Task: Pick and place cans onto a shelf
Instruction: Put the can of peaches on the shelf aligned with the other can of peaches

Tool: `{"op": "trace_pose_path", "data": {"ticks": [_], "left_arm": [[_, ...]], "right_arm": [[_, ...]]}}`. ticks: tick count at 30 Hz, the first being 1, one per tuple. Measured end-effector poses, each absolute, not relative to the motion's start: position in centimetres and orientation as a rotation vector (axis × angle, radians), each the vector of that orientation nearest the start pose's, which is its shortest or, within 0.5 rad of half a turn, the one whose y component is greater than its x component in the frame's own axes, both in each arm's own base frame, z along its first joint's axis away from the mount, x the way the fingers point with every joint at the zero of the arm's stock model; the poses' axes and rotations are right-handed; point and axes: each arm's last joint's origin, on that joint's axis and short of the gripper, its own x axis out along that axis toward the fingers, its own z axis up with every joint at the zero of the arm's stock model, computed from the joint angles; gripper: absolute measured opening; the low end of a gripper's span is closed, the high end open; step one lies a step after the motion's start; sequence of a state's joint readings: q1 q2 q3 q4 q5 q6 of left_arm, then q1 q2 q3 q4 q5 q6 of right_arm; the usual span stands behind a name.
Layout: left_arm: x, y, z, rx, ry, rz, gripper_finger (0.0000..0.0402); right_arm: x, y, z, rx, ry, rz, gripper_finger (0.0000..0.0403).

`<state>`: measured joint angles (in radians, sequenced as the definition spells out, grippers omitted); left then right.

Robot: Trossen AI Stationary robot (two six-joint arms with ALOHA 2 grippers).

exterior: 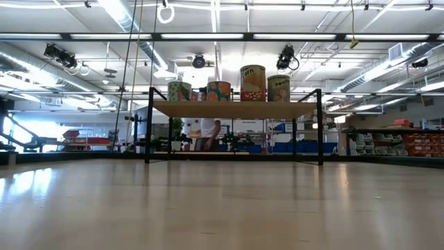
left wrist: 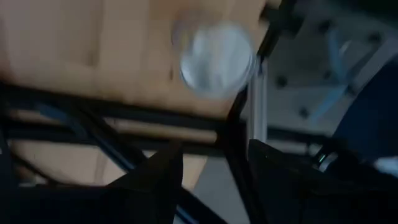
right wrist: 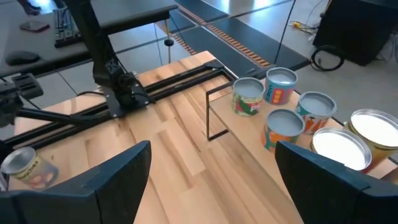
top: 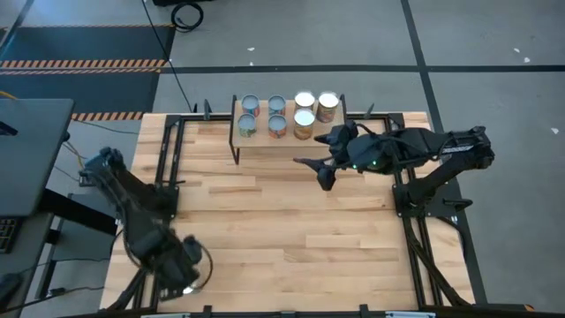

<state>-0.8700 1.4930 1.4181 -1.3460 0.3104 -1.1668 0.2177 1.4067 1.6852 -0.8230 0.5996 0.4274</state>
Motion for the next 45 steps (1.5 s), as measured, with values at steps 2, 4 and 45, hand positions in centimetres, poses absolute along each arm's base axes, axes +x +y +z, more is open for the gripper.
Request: {"op": "trace_pose_path", "data": {"ticks": [2,4,45], "left_arm": [[15.8,-22.1,30.4,-0.409,1.805,-0.034,0.0187],[15.1,-23.5,29.5,-0.362,1.864,-0.051,0.0187],[28.3,-19.6,17.8,0.236,1.076,0.069,0.0187]], "right_arm": [[27.0,4.8,44.2,0.193,0.408,-0.466,0.0350],[26.9,5.2,44.2,0.198,0.403,-0.463,0.0350],[27.3,8.8,39.7,0.051,0.652,0.040,0.0350]]}}
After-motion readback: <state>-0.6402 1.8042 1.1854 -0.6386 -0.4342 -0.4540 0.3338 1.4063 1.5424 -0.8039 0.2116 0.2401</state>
